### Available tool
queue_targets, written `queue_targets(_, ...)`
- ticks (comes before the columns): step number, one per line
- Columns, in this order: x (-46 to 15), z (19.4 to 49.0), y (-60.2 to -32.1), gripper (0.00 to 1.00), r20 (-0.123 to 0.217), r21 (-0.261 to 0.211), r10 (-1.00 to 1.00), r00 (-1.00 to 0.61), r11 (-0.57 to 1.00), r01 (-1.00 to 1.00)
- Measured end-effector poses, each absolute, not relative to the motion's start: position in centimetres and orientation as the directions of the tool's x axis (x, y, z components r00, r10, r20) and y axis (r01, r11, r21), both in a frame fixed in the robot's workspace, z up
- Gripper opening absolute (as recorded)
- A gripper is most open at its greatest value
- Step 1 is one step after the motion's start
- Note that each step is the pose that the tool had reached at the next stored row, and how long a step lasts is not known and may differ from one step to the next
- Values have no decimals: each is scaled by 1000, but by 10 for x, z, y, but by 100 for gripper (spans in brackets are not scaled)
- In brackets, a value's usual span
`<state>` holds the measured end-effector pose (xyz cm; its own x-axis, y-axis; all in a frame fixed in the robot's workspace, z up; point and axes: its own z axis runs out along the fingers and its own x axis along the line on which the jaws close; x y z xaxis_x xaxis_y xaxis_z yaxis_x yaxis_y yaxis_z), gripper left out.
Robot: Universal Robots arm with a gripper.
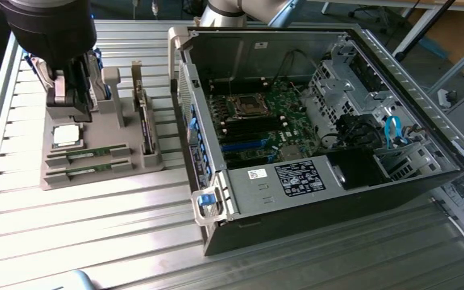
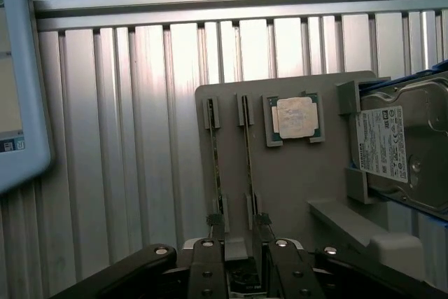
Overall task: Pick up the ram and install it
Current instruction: 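Pick up the ram and move it above insertion slot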
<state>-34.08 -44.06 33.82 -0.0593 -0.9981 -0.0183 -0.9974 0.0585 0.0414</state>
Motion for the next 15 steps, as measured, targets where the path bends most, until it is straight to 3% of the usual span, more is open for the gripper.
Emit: queue_targets(15, -341, 332, -441, 30, -18, 41, -998, -53, 52, -998)
